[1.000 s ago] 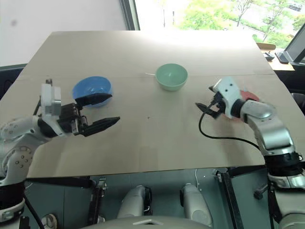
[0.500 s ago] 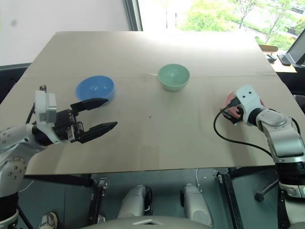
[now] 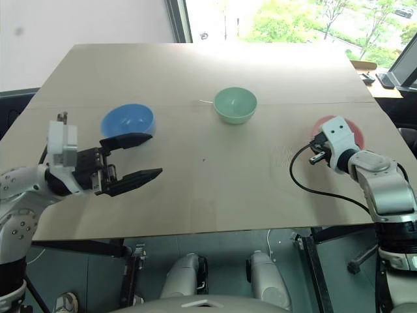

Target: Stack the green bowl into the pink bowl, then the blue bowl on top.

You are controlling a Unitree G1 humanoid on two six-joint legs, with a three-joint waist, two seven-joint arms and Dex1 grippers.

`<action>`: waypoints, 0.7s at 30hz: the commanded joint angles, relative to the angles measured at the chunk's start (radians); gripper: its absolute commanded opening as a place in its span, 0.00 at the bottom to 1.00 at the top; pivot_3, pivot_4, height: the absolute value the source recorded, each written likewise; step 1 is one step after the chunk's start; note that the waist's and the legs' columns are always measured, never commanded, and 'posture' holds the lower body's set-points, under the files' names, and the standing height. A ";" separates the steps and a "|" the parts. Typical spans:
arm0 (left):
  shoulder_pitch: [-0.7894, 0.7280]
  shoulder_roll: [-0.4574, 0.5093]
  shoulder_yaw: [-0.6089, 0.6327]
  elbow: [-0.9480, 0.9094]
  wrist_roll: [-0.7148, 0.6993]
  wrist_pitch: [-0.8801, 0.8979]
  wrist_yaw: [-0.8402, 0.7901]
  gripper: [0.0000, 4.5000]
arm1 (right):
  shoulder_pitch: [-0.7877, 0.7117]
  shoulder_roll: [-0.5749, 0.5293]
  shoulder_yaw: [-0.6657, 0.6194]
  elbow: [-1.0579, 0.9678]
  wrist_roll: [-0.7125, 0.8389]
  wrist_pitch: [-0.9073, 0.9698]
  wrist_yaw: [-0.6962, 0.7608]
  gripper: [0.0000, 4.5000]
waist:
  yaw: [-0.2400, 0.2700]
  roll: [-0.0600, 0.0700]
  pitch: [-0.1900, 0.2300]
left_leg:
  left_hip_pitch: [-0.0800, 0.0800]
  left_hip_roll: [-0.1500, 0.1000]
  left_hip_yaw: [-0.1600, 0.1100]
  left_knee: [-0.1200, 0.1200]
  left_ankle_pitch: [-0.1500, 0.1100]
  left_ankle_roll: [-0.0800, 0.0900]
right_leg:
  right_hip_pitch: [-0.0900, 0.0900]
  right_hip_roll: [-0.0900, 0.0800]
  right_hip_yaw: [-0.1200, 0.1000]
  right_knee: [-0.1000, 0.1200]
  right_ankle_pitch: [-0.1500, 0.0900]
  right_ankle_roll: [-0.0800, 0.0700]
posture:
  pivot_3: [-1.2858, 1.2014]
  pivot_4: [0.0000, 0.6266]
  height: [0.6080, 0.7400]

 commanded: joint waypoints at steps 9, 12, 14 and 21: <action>0.034 -0.022 -0.009 -0.050 0.034 -0.015 0.074 1.00 | -0.048 0.105 0.264 -0.197 0.033 -0.133 0.153 0.02 | 0.007 0.000 0.000 | -0.001 0.000 -0.002 0.001 0.000 0.000 | 0.000 0.000 -0.002 0.000 0.000 0.000 | 0.52 0.24 1.00; 0.041 -0.018 0.001 -0.056 0.027 -0.013 0.078 1.00 | -0.093 0.136 0.292 -0.142 0.016 -0.148 0.148 0.24 | 0.005 0.000 0.000 | -0.001 0.000 -0.002 0.002 0.000 0.000 | 0.000 -0.001 -0.002 0.001 0.000 0.000 | 0.52 0.24 1.00; 0.045 -0.018 0.003 -0.060 0.026 -0.013 0.081 1.00 | -0.117 0.148 0.297 -0.117 0.010 -0.154 0.153 0.43 | 0.004 0.000 0.000 | -0.001 0.000 -0.002 0.002 0.000 0.000 | 0.000 0.000 -0.002 0.001 0.000 0.000 | 0.52 0.24 1.00; 0.061 -0.020 0.008 -0.073 0.021 -0.011 0.095 1.00 | -0.160 0.159 0.272 -0.141 0.045 -0.127 0.189 0.98 | 0.004 0.000 0.000 | -0.001 0.000 -0.002 0.001 0.000 0.000 | 0.000 0.000 -0.003 0.001 0.000 -0.001 | 0.52 0.24 1.00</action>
